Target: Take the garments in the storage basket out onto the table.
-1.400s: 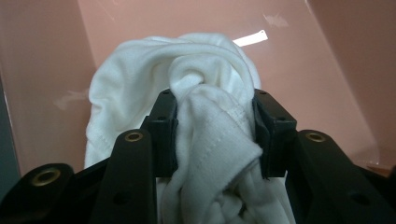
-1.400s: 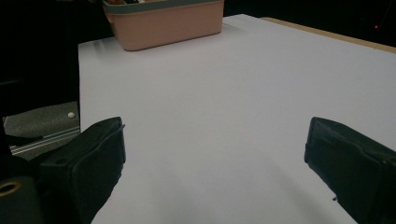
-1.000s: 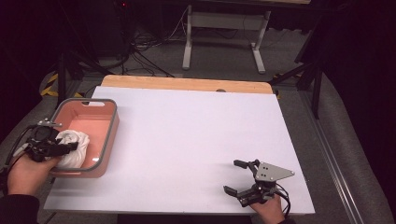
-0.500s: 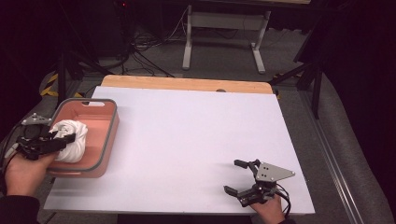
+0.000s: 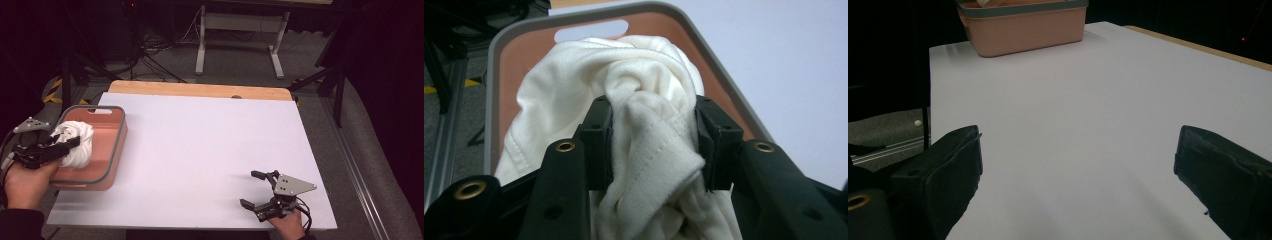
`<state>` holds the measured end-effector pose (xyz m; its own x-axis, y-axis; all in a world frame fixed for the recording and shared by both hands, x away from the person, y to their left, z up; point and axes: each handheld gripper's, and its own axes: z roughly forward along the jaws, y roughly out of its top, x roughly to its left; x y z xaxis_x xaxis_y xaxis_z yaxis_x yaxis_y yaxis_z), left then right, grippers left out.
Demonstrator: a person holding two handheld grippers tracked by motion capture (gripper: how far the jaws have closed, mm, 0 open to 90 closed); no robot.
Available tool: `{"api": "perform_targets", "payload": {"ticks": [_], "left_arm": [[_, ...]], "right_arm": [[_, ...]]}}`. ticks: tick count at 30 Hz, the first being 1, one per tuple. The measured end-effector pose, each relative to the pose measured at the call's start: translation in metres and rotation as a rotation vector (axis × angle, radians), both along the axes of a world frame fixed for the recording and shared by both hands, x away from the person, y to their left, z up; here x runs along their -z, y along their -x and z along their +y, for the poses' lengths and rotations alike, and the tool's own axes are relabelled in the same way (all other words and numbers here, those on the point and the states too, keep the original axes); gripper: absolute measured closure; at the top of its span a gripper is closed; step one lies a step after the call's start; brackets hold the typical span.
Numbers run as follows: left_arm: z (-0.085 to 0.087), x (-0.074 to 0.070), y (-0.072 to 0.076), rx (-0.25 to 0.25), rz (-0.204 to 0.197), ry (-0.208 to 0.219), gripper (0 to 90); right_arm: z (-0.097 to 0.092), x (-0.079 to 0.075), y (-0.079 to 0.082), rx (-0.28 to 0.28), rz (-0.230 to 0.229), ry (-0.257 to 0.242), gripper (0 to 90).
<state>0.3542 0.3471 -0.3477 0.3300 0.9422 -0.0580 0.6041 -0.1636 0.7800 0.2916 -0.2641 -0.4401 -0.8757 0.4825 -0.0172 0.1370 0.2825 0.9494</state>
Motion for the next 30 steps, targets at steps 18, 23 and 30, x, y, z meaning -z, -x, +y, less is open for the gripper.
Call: {"api": "perform_targets", "payload": {"ticks": [18, 23, 30], "left_arm": [[-0.045, -0.028, 0.001, 0.115, -0.110, 0.053, 57.3], [-0.062, -0.033, 0.001, 0.159, -0.132, 0.085, 57.2], [-0.091, -0.040, 0.002, 0.238, -0.164, 0.112, 57.1]], "right_arm": [[-0.009, 0.001, 0.002, 0.020, 0.013, -0.023, 4.2], [-0.012, 0.000, 0.001, 0.029, 0.015, -0.031, 3.4], [-0.015, -0.002, 0.002, 0.046, 0.004, -0.010, 3.1]]}}
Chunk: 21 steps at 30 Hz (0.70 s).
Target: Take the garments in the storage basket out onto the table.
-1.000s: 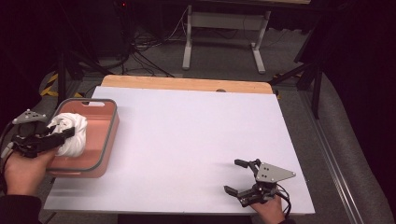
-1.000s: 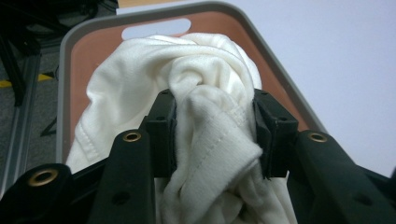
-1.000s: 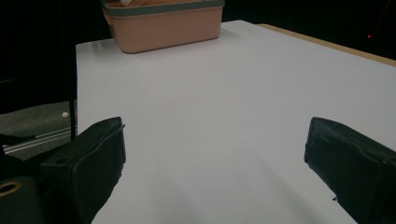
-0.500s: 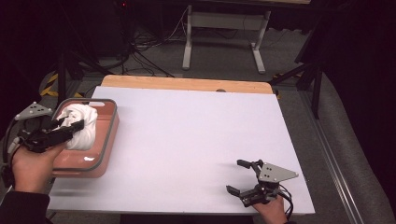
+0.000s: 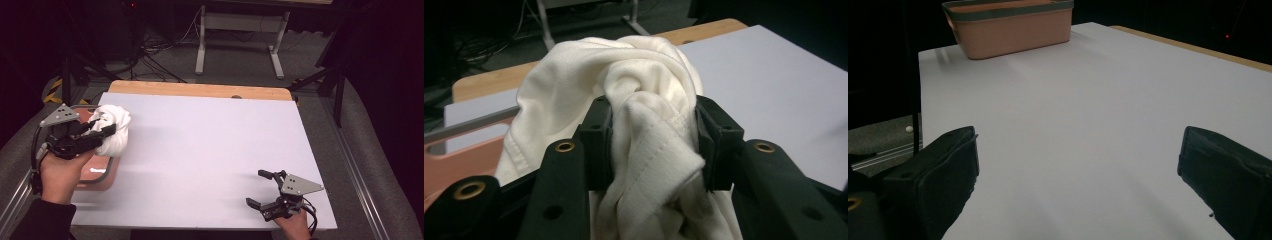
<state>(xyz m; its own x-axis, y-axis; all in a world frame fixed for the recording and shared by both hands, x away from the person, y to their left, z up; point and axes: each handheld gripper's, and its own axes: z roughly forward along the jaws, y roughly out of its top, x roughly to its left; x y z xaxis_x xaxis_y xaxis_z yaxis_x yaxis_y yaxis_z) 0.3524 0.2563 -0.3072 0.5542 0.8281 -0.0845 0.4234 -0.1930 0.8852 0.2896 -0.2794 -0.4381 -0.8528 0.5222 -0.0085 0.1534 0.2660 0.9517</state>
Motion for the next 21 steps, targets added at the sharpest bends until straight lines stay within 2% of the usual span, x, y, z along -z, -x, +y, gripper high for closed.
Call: {"api": "perform_targets", "payload": {"ticks": [1, 11, 12, 13, 15, 21], "left_arm": [[0.000, 0.000, 0.000, 0.000, 0.000, 0.000, 57.1], [-0.045, 0.000, 0.001, 0.116, -0.029, 0.034, 56.9], [-0.045, 0.000, 0.001, 0.116, -0.029, 0.034, 56.9], [-0.055, 0.002, 0.001, 0.139, -0.029, 0.047, 56.9], [-0.063, 0.004, 0.001, 0.164, -0.023, 0.049, 56.9], [-0.077, 0.006, 0.004, 0.201, -0.028, 0.067, 56.9]], "right_arm": [[-0.001, -0.001, 0.000, 0.001, -0.001, 0.002, 3.1], [-0.002, 0.000, -0.002, 0.001, 0.001, -0.001, 3.1], [-0.002, -0.001, -0.002, 0.001, 0.001, 0.001, 3.1], [-0.002, -0.001, -0.002, 0.002, 0.001, 0.004, 3.1], [-0.002, -0.001, -0.003, 0.003, 0.000, 0.002, 3.1], [-0.002, 0.000, -0.002, 0.004, 0.006, 0.001, 3.1]]}}
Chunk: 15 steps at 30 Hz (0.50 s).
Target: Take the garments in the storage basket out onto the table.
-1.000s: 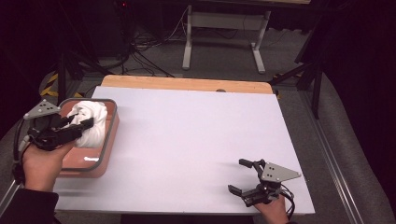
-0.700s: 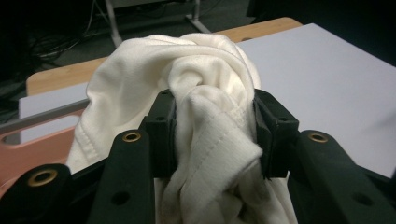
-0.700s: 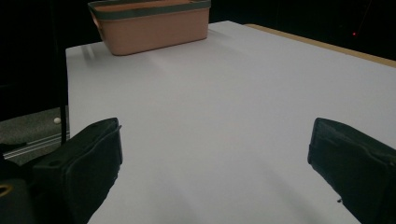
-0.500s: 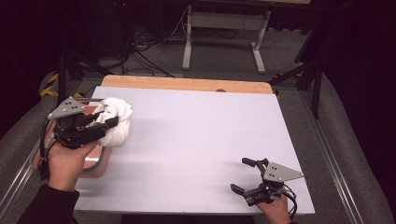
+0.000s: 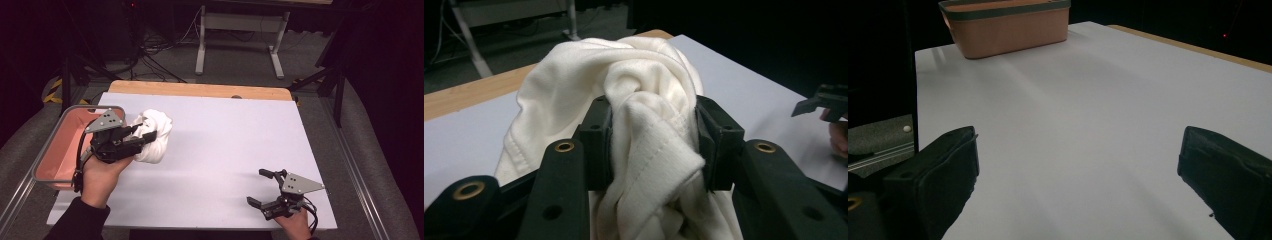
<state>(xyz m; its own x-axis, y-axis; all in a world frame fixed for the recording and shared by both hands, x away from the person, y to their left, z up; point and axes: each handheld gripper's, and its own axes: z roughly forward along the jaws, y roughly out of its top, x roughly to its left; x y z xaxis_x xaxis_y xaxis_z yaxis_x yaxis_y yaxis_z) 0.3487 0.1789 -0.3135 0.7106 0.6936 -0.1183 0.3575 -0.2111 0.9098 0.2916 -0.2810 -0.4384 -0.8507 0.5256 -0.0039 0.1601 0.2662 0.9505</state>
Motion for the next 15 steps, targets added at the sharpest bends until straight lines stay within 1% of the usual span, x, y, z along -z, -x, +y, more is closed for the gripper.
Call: {"api": "perform_targets", "payload": {"ticks": [2, 5, 8, 12, 14, 15], "left_arm": [[-0.005, 0.002, 0.001, 0.017, -0.004, 0.007, 56.8], [-0.013, 0.008, 0.001, 0.038, -0.006, 0.024, 56.7], [-0.020, 0.014, 0.000, 0.055, 0.003, 0.038, 56.6], [-0.032, 0.020, -0.003, 0.080, -0.007, 0.038, 56.5], [-0.038, 0.023, -0.005, 0.090, -0.005, 0.042, 56.4], [-0.038, 0.023, -0.005, 0.090, -0.005, 0.042, 56.3]], "right_arm": [[0.001, 0.001, 0.000, -0.002, 0.003, 0.000, 3.2], [0.002, 0.001, 0.000, -0.005, 0.004, 0.001, 3.1], [0.002, 0.002, 0.000, -0.008, 0.007, 0.000, 3.2], [0.002, 0.002, 0.001, -0.008, 0.005, -0.001, 3.4], [0.001, 0.001, 0.001, -0.006, 0.005, -0.001, 3.4], [0.001, 0.001, 0.001, -0.005, 0.004, -0.001, 3.4]]}}
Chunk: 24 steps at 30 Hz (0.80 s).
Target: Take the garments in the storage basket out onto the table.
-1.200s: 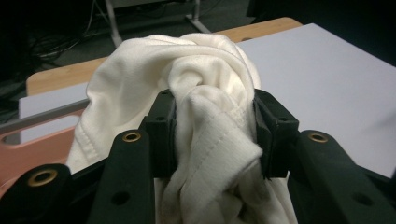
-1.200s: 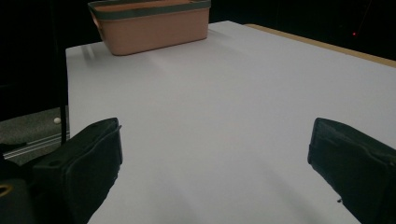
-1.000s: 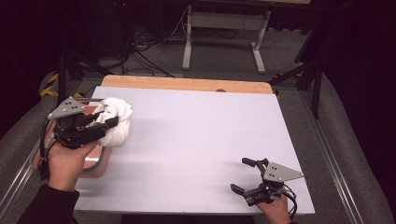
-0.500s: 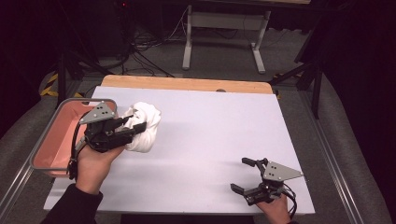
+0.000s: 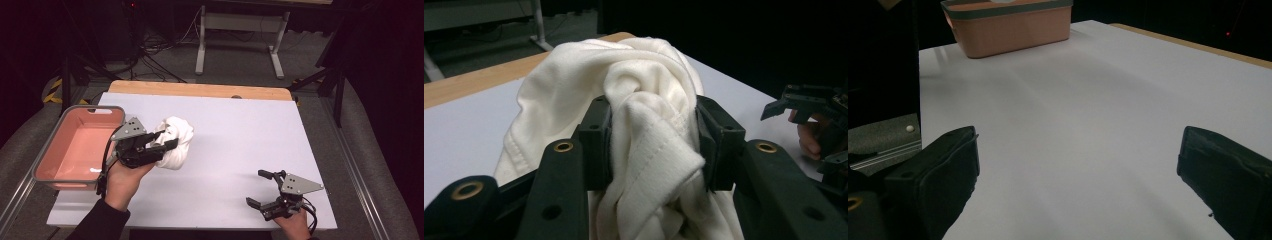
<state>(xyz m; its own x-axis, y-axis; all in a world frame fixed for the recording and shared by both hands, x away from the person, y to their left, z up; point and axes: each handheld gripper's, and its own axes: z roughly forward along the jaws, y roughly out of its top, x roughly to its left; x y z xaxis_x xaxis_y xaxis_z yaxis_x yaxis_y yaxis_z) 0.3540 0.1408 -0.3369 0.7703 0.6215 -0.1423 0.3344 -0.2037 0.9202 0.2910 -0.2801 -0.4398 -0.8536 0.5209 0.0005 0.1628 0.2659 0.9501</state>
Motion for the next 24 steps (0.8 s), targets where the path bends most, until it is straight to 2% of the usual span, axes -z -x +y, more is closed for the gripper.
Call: {"api": "perform_targets", "payload": {"ticks": [4, 10, 15, 17, 18, 19, 24], "left_arm": [[-0.014, 0.009, -0.004, 0.018, 0.010, 0.001, 56.2], [-0.023, 0.019, -0.009, 0.024, 0.010, 0.002, 56.0], [-0.032, 0.032, -0.018, 0.021, 0.041, -0.041, 56.0], [-0.033, 0.033, -0.020, 0.021, 0.047, -0.044, 56.0], [-0.035, 0.037, -0.022, 0.016, 0.043, -0.064, 56.0], [-0.035, 0.037, -0.022, 0.016, 0.043, -0.064, 56.0], [-0.045, 0.050, -0.030, 0.019, 0.082, -0.091, 56.0]], "right_arm": [[-0.001, 0.000, 0.000, 0.002, -0.004, -0.001, 3.4], [-0.002, -0.001, 0.000, 0.008, -0.005, 0.002, 4.0], [-0.003, -0.001, -0.001, 0.008, 0.000, 0.005, 5.0], [-0.002, -0.001, -0.001, 0.008, 0.000, 0.008, 5.3], [-0.002, -0.001, -0.001, 0.007, 0.000, 0.009, 5.4], [-0.002, -0.001, -0.001, 0.007, 0.000, 0.009, 5.4], [-0.001, -0.001, -0.001, 0.004, 0.001, 0.015, 5.4]]}}
